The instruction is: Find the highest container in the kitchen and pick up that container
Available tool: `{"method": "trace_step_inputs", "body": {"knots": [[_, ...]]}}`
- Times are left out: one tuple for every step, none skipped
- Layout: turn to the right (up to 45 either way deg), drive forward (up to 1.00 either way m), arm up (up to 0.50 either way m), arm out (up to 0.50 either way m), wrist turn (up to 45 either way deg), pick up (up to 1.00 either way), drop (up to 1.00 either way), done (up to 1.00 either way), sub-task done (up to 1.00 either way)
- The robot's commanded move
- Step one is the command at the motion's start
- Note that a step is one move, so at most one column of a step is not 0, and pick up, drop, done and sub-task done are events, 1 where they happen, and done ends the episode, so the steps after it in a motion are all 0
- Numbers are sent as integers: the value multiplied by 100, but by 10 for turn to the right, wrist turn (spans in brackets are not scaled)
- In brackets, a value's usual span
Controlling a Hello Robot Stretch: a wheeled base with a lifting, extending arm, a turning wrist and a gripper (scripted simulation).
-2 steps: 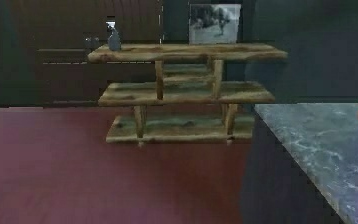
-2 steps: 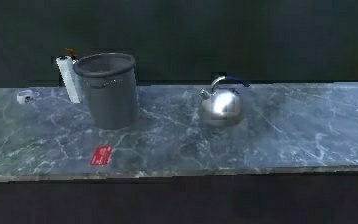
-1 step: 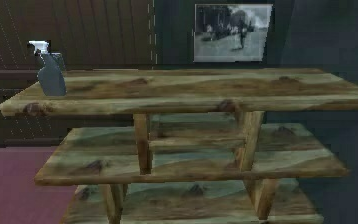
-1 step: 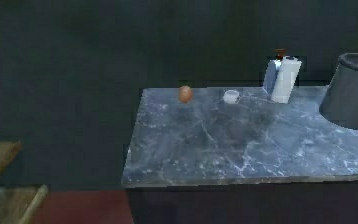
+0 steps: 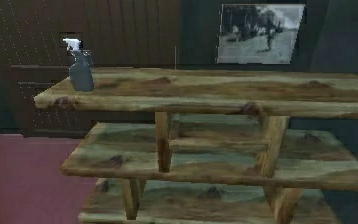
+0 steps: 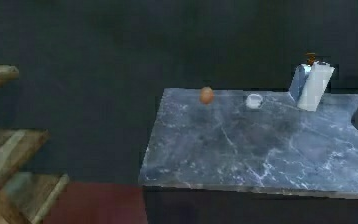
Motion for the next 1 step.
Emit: {"method": "trace_step_inputs", "body": {"knots": [[0, 35, 0, 0, 0, 0, 0, 0, 0]]}}
